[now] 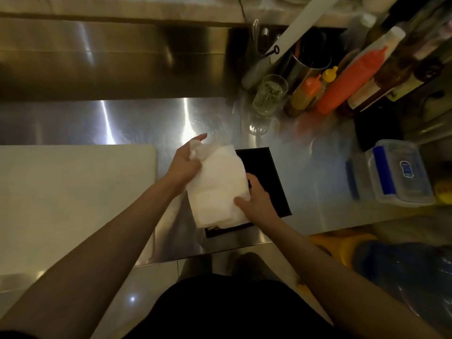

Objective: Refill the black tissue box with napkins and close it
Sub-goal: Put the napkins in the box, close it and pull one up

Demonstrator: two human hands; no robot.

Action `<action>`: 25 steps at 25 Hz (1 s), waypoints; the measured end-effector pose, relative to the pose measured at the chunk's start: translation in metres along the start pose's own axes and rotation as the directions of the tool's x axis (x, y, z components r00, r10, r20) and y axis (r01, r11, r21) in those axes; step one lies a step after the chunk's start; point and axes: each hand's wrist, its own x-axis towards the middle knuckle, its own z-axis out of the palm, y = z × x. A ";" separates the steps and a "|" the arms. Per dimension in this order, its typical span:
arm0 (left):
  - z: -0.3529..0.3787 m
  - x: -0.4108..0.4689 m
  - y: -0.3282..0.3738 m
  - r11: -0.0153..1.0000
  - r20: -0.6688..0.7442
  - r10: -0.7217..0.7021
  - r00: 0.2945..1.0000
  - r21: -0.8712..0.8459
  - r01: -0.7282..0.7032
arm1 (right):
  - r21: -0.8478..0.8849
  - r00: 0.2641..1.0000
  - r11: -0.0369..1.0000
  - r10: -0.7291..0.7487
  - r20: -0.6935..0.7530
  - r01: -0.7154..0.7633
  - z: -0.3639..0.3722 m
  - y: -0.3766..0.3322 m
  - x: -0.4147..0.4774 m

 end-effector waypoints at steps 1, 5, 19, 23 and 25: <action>0.005 0.001 -0.004 0.999 -0.005 0.013 1.000 0.053 -0.013 | -0.050 1.000 0.999 0.014 -0.016 -0.015 0.003 0.002 0.002; 0.015 0.005 -0.012 0.981 0.029 0.068 0.997 0.181 -0.072 | -0.200 1.000 0.980 -0.025 -0.019 0.021 0.009 0.009 0.004; 0.017 -0.013 -0.033 0.934 -0.142 0.205 0.968 0.325 -0.150 | -0.343 0.997 0.937 -0.046 0.067 0.067 -0.003 0.017 0.009; 0.026 -0.022 -0.032 0.899 -0.185 0.252 0.950 0.407 -0.159 | -0.384 0.997 0.922 -0.023 0.075 0.050 -0.004 0.018 0.009; 0.031 -0.031 -0.034 0.739 -0.219 0.425 0.878 0.644 -0.198 | -0.400 0.997 0.914 -0.034 0.074 0.061 -0.004 0.018 0.008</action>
